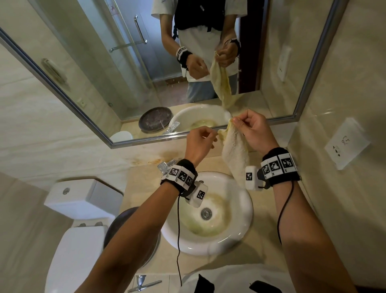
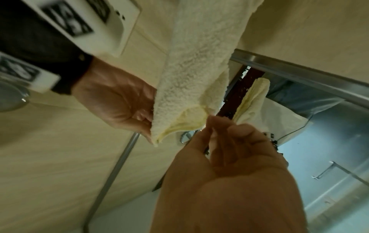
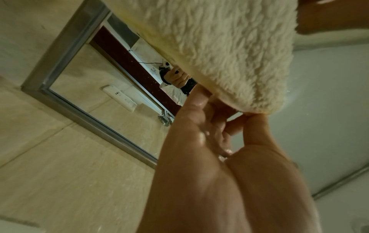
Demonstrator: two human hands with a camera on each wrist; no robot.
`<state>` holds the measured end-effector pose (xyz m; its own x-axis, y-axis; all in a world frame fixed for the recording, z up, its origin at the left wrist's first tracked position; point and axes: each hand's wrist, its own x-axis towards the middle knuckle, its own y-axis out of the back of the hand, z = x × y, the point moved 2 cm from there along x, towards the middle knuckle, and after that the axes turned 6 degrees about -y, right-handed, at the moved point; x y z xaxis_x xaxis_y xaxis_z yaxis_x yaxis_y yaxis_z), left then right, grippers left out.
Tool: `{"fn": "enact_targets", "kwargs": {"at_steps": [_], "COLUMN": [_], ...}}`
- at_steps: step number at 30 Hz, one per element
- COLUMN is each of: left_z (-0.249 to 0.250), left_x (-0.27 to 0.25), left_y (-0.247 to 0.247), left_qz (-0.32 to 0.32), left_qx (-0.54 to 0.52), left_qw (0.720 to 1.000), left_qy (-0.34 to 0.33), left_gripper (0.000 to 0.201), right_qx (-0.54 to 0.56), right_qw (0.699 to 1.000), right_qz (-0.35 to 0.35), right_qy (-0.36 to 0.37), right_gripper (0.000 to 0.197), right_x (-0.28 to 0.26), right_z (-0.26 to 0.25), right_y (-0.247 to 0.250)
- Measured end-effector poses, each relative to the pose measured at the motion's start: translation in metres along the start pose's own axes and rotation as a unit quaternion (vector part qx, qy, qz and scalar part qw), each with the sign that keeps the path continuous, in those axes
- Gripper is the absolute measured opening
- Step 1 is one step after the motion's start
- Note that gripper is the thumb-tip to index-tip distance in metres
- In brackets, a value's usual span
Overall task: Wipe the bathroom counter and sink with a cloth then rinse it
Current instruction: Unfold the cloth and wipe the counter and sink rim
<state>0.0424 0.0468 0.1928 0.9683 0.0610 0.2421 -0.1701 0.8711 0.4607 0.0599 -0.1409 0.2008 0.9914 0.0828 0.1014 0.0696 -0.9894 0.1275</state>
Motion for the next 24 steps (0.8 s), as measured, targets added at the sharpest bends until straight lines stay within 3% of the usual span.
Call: {"fn": "enact_targets", "kwargs": {"at_steps": [2, 4, 8, 12, 16, 21, 24], "left_z": [0.006, 0.012, 0.008, 0.004, 0.008, 0.008, 0.012], "left_x": [-0.008, -0.017, -0.02, -0.015, -0.009, -0.005, -0.002], "left_y": [-0.002, -0.005, -0.008, -0.013, -0.009, -0.005, -0.005], "left_qz": [0.017, -0.02, -0.083, -0.134, -0.168, -0.227, -0.232], "left_qx": [0.007, 0.039, 0.211, 0.331, 0.343, 0.344, 0.393], "left_qw": [0.997, 0.984, 0.927, 0.882, 0.866, 0.854, 0.846], "left_qy": [-0.078, -0.173, -0.3, -0.308, -0.324, -0.316, -0.275], "left_gripper": [0.013, 0.008, 0.014, 0.017, 0.02, 0.042, 0.032], "right_qx": [0.009, 0.025, 0.057, 0.067, 0.087, 0.12, 0.083], "right_qw": [1.0, 1.0, 0.998, 0.998, 0.996, 0.992, 0.996], "right_qz": [0.005, 0.005, -0.006, -0.013, -0.02, -0.026, -0.023], "right_qy": [0.0, -0.002, -0.01, -0.016, -0.019, -0.025, -0.028], "right_gripper": [0.019, 0.02, 0.02, 0.028, 0.028, 0.017, 0.015], "right_x": [0.002, 0.003, 0.003, 0.003, 0.001, 0.0, 0.003], "right_z": [0.0, 0.001, 0.003, 0.004, 0.001, -0.002, 0.004], "right_y": [0.003, 0.006, 0.009, 0.012, 0.016, 0.02, 0.02]}}
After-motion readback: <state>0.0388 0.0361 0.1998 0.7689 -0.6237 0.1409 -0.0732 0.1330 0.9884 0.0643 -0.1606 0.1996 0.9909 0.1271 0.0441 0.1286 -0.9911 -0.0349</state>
